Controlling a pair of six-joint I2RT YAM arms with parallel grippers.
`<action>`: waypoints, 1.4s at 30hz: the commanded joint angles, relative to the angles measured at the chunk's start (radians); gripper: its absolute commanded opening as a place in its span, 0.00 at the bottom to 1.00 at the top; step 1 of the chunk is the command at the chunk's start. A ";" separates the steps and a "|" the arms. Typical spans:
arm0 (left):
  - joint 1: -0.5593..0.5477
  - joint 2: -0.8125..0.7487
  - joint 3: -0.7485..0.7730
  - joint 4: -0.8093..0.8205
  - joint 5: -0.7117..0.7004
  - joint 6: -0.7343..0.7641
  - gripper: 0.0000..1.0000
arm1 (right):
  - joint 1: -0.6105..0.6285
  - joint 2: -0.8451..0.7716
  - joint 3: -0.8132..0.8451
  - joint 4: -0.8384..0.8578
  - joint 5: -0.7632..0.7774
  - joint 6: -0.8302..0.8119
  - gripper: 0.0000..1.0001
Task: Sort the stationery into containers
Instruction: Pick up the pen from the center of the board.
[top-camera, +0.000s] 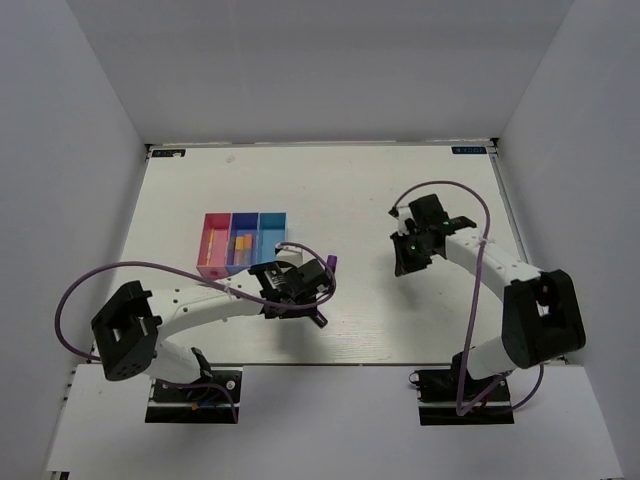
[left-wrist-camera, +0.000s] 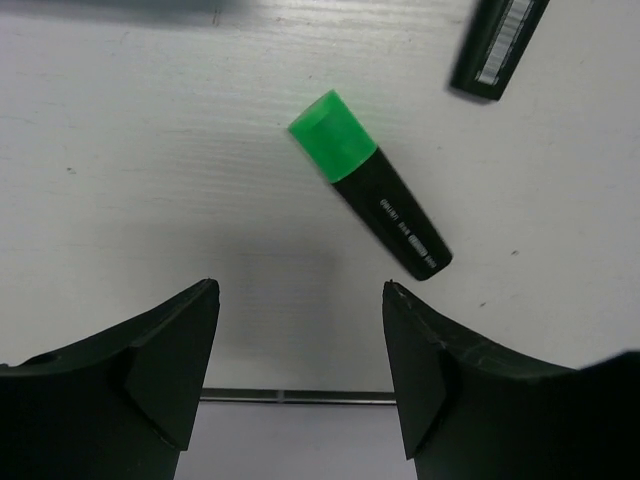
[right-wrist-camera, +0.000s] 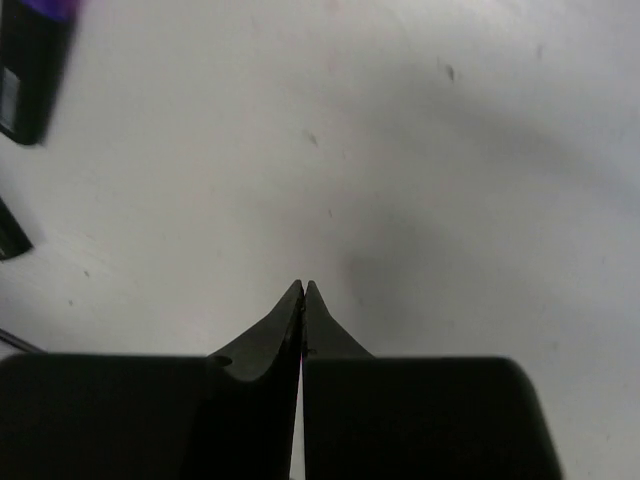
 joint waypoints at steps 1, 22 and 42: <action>0.014 -0.007 -0.004 0.069 -0.036 -0.156 0.77 | -0.063 -0.146 -0.049 0.025 -0.066 -0.004 0.00; 0.055 0.292 0.025 0.182 0.060 -0.282 0.61 | -0.265 -0.212 -0.072 0.019 -0.316 0.031 0.01; 0.007 0.152 0.327 -0.048 -0.032 0.109 0.01 | -0.315 -0.228 -0.071 0.006 -0.413 0.025 0.36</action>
